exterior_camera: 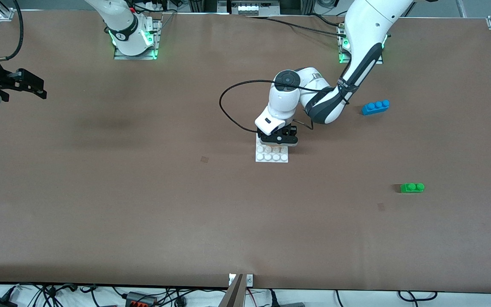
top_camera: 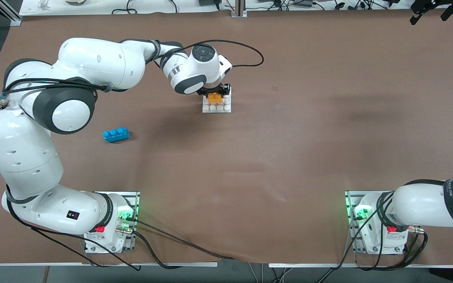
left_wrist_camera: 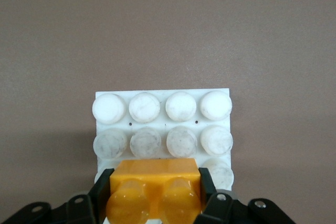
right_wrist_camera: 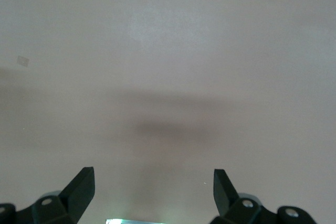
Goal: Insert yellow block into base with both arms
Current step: 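Lower and press the yellow brick onto the base plate studs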
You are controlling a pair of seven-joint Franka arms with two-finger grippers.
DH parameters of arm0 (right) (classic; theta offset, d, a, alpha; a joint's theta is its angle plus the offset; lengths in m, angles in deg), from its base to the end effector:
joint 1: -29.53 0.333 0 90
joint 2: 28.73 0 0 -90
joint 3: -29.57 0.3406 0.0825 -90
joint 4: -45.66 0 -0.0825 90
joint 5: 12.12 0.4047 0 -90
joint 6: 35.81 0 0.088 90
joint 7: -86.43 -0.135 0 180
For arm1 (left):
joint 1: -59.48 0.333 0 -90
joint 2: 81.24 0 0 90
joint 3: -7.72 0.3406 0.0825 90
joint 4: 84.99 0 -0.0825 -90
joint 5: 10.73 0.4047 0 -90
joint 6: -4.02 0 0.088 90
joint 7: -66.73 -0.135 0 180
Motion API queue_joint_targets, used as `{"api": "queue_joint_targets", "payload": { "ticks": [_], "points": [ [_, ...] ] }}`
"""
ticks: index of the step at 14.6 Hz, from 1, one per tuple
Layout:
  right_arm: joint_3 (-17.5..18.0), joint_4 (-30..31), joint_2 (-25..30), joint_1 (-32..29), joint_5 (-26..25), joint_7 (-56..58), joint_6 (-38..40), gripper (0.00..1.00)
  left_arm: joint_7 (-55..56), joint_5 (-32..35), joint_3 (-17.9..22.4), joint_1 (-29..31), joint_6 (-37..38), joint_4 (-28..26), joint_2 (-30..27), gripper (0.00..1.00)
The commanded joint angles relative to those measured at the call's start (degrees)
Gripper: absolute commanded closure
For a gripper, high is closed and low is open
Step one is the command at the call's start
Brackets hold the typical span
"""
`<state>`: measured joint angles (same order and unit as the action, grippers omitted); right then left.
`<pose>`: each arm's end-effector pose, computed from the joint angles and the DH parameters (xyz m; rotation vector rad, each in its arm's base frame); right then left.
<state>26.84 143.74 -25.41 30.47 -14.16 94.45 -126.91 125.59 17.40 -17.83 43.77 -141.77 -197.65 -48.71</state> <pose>0.5516 -0.0226 0.5861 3.1079 0.1722 -0.1035 0.4935 -0.4221 0.1898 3.0996 -0.0282 0.1683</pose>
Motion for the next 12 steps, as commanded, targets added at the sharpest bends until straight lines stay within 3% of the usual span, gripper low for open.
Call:
{"api": "queue_joint_targets", "payload": {
  "ticks": [1, 12],
  "points": [
    [0.0, -1.0, -0.1, 0.3, -0.8, -0.5, 0.8, 0.00, -0.7, 2.1, -0.2, 1.1, -1.4, -2.0, 2.7, 0.60],
    [0.0, -1.0, -0.1, 0.3, -0.8, -0.5, 0.9, 0.00, 0.1, 4.9, 0.0, 1.3, -3.0, -2.1, 4.6, 0.60]
  ]
}}
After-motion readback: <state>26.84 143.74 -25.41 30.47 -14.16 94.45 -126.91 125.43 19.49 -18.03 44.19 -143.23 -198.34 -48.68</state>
